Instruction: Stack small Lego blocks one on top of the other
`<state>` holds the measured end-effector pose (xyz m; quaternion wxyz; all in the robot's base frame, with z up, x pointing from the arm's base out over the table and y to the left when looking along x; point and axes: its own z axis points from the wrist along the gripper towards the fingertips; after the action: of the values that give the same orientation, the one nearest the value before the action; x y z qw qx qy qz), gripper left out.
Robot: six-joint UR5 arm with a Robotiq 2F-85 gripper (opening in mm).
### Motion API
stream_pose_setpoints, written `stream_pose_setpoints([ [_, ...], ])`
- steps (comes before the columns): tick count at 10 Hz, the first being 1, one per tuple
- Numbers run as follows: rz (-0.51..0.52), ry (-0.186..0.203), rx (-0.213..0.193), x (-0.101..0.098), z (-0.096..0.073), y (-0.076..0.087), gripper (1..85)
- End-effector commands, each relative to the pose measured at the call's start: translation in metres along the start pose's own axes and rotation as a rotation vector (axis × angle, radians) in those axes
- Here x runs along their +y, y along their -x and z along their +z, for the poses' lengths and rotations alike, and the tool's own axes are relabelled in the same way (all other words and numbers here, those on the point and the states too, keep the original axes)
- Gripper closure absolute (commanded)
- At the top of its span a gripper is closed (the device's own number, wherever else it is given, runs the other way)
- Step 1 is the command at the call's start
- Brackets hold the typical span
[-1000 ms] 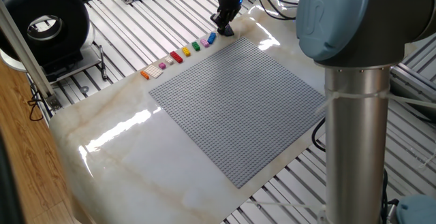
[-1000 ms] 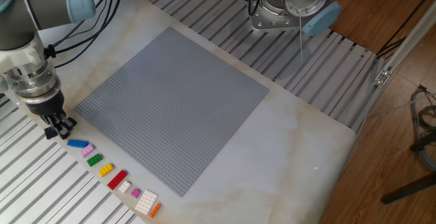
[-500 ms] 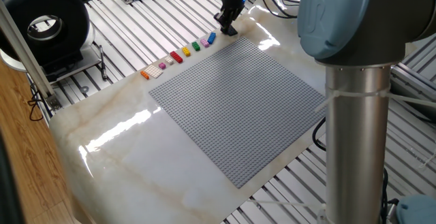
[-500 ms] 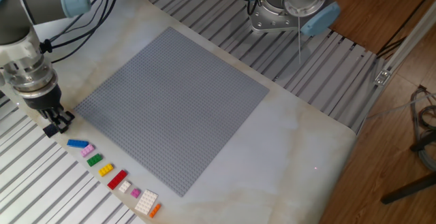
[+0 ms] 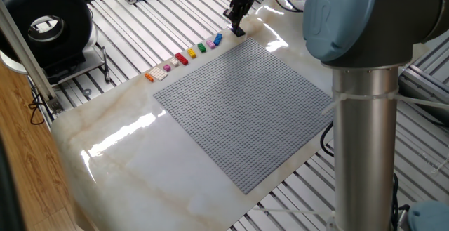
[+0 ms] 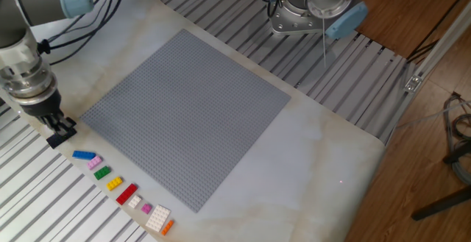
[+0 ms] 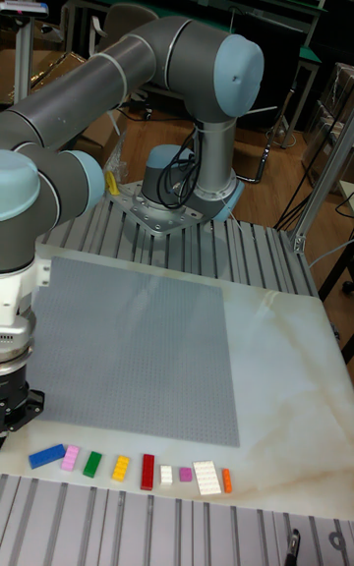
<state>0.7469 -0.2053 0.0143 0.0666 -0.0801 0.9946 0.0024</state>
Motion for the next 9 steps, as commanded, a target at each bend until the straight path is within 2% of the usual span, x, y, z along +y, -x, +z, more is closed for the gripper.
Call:
stream_pose_setpoints([
  [1, -0.071, -0.032, -0.006, -0.028, -0.003, 0.007, 84.7],
  [3, -0.093, -0.042, -0.004, -0.035, -0.003, 0.007, 84.7],
  [7, -0.103, -0.008, -0.041, -0.030, 0.006, 0.012, 84.7],
  [9, -0.109, -0.005, -0.059, -0.031, 0.011, 0.013, 84.7],
])
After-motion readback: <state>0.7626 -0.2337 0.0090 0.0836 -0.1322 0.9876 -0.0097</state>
